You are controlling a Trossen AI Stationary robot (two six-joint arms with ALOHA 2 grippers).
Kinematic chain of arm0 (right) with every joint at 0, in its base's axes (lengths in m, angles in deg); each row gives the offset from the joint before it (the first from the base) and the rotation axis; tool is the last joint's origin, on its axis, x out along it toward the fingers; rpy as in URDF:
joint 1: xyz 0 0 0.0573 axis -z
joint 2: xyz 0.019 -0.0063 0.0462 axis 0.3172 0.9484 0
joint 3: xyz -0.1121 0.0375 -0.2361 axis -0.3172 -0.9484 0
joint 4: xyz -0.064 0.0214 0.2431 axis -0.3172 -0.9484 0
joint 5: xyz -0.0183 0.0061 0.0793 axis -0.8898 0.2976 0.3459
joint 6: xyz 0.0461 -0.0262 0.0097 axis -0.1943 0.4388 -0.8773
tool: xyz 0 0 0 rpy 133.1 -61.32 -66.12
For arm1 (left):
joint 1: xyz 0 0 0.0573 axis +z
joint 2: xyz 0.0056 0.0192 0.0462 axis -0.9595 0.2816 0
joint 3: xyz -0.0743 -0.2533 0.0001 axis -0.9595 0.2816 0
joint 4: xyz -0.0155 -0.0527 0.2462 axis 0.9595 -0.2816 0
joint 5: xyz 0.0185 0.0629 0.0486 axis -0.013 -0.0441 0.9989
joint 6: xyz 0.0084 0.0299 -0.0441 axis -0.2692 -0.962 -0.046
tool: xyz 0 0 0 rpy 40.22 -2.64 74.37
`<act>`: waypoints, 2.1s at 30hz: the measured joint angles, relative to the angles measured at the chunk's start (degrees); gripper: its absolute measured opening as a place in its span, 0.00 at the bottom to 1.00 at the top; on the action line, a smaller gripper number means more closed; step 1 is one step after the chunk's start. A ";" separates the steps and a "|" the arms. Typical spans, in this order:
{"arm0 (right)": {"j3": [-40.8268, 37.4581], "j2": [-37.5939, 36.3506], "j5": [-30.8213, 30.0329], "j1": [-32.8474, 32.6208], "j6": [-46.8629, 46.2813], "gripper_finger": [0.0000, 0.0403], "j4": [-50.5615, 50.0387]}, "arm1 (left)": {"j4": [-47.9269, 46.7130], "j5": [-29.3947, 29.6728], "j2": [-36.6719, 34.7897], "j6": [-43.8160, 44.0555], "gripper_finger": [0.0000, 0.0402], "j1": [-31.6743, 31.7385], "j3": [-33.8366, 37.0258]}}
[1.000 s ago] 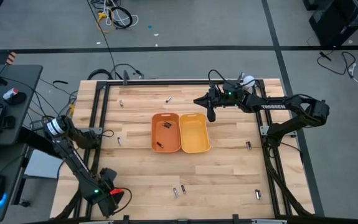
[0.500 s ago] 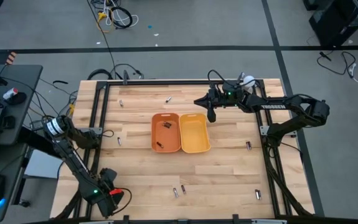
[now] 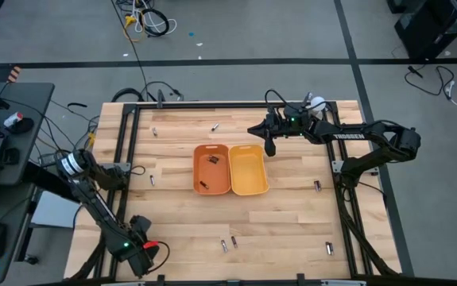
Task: Sort batteries
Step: Put the black battery into the orange bin
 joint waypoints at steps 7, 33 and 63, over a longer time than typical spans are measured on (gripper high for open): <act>0.00 0.00 0.00 0.00 0.02 0.05 -0.47 | -0.02 -3.75 2.02 -2.08 0.28 0.55 -0.04; 0.00 0.00 0.00 0.01 0.90 0.05 -0.60 | 1.46 -1.04 1.97 -3.76 0.29 -0.39 -0.09; 0.00 0.00 0.00 0.00 0.85 0.05 -0.86 | 4.49 -2.20 4.65 -9.58 0.34 1.05 -0.03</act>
